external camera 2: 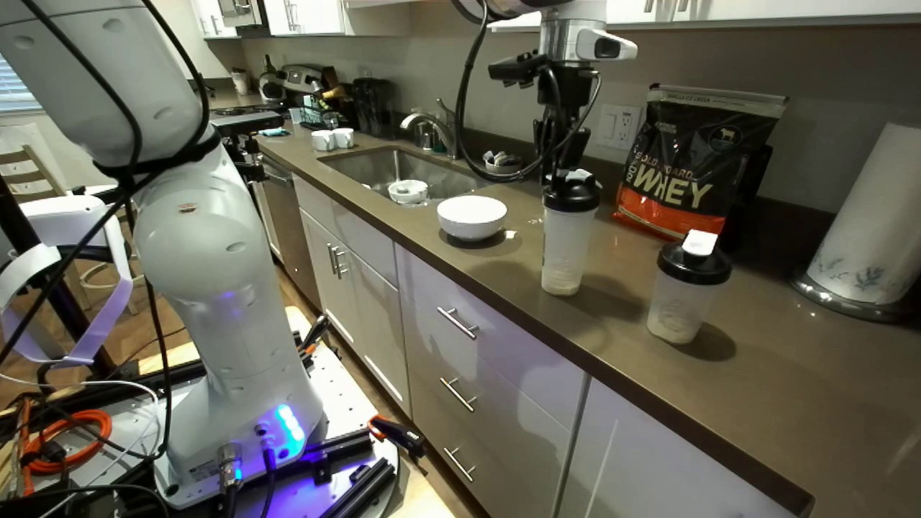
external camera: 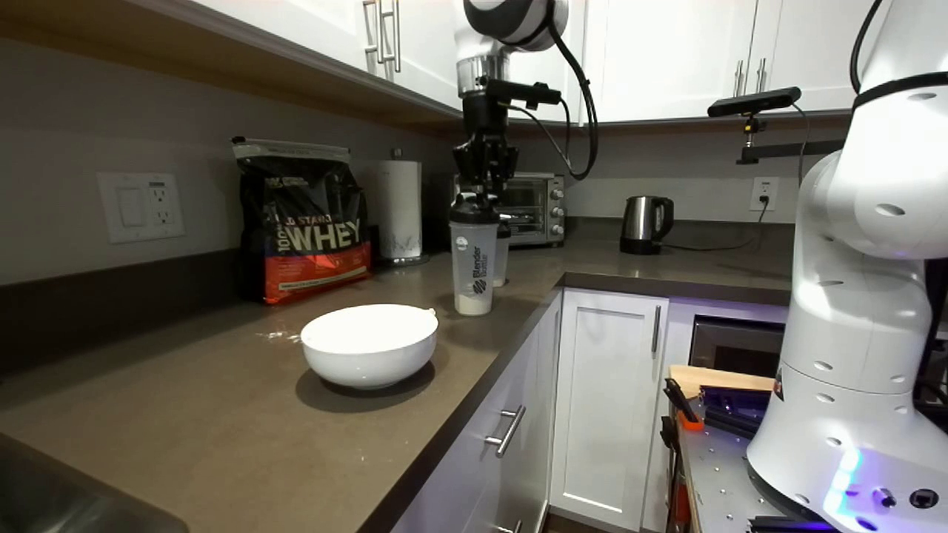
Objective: Get the lid from the transparent bottle on the left and place it on the table
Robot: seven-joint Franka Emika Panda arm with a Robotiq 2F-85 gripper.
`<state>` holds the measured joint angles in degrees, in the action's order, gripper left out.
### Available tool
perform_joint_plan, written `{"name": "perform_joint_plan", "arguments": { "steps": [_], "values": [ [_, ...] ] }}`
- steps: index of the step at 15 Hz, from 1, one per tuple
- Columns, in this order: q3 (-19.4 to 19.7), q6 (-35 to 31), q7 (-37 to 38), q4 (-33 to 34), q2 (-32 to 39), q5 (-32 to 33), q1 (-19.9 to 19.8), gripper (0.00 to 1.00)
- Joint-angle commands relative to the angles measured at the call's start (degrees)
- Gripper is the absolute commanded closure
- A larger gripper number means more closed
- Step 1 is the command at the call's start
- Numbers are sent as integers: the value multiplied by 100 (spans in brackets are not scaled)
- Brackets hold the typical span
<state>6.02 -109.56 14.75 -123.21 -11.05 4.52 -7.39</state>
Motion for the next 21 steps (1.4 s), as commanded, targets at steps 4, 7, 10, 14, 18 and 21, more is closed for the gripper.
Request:
{"name": "perform_joint_plan", "arguments": {
  "steps": [4, 7, 10, 14, 18, 21],
  "values": [
    [-111, 248, 114, -84, -313, 121, -15, 87],
    [-149, 320, 122, -93, -404, 140, -14, 87],
    [-182, 372, 123, -81, -462, 166, -14, 87],
    [-214, 362, 109, -39, -498, 177, -9, 87],
    [-263, 350, 90, 28, -435, 115, 32, 87],
    [-360, 324, 87, 78, -391, 55, 114, 87]
  ]
}}
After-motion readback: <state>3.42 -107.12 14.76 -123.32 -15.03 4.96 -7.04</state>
